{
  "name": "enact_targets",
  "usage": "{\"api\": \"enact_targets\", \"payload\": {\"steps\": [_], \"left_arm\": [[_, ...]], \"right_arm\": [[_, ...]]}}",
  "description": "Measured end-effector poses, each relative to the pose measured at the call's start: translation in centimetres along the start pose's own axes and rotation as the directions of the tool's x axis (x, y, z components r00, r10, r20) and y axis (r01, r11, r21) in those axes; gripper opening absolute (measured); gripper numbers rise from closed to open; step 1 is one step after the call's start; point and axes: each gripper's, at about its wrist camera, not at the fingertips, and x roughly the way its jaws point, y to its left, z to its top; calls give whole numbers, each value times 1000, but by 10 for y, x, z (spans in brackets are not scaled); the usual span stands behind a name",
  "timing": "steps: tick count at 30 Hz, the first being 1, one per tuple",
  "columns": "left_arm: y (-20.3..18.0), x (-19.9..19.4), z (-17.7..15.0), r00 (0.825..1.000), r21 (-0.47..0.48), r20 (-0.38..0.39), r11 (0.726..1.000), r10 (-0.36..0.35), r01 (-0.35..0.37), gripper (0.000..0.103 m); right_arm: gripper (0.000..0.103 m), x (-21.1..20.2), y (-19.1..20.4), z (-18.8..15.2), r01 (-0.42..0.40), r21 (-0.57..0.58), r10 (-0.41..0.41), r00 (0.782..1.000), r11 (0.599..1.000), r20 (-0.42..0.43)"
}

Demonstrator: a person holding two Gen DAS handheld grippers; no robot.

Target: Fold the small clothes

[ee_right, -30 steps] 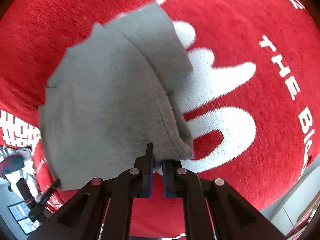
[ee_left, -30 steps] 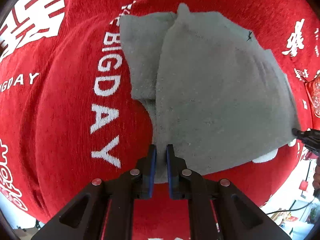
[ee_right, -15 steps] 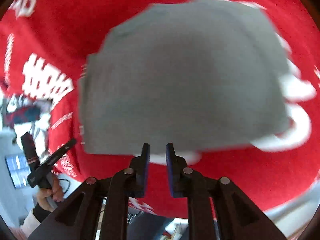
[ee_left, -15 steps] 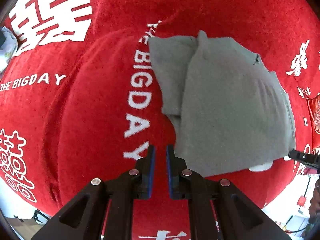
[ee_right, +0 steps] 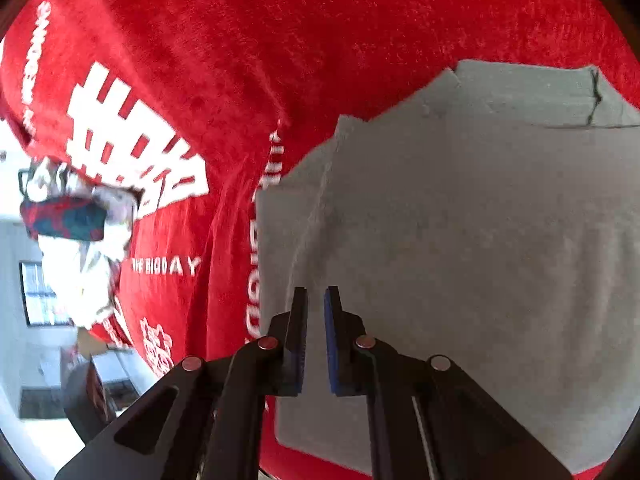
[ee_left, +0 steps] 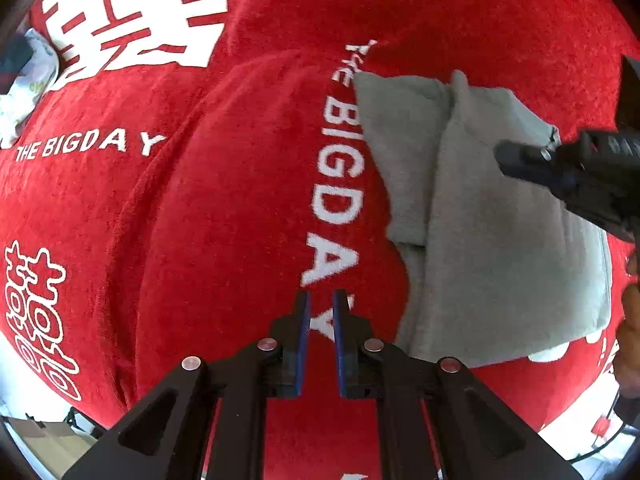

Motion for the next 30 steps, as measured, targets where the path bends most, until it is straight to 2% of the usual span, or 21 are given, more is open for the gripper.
{"api": "enact_targets", "payload": {"steps": [5, 7, 12, 17, 18, 19, 20, 22, 28, 29, 30], "left_arm": [[10, 0, 1, 1000, -32, 8, 999, -14, 14, 12], [11, 1, 2, 1000, -29, 10, 999, -13, 14, 12], [12, 3, 4, 1000, -46, 5, 999, -27, 28, 12], [9, 3, 7, 999, -50, 9, 998, -39, 39, 13], [8, 3, 8, 999, -50, 14, 998, -39, 39, 28], [7, 2, 9, 999, -50, 18, 998, -37, 38, 53], [6, 1, 10, 999, -56, 29, 998, -24, 26, 103], [1, -5, 11, 998, -47, 70, 999, 1, 3, 102], [-11, -4, 17, 997, -53, 63, 998, 41, -37, 102], [-11, -3, 19, 997, -65, 52, 997, 55, -51, 102], [-12, -1, 21, 997, -83, 37, 994, 72, -68, 102]], "right_arm": [[10, 15, -10, 19, 3, 113, -9, 998, 994, 57], [10, 26, -6, 25, 15, 84, -18, 999, 996, 44], [9, 49, 21, 24, 75, -90, -78, 996, 993, -38], [10, 38, 21, 7, 70, -119, -78, 994, 990, -70], [10, 34, 19, 3, 68, -116, -76, 995, 991, -70], [10, 30, 16, -2, 66, -115, -75, 995, 991, -70], [10, 27, 12, -7, 66, -113, -74, 995, 991, -73], [10, 19, 5, -18, 63, -103, -71, 994, 993, -78], [11, -7, -23, -51, 52, -17, -53, 996, 999, -77], [13, -11, -26, -56, 48, -5, -48, 996, 999, -75], [24, -16, -30, -62, 44, 9, -43, 996, 999, -73]]}}
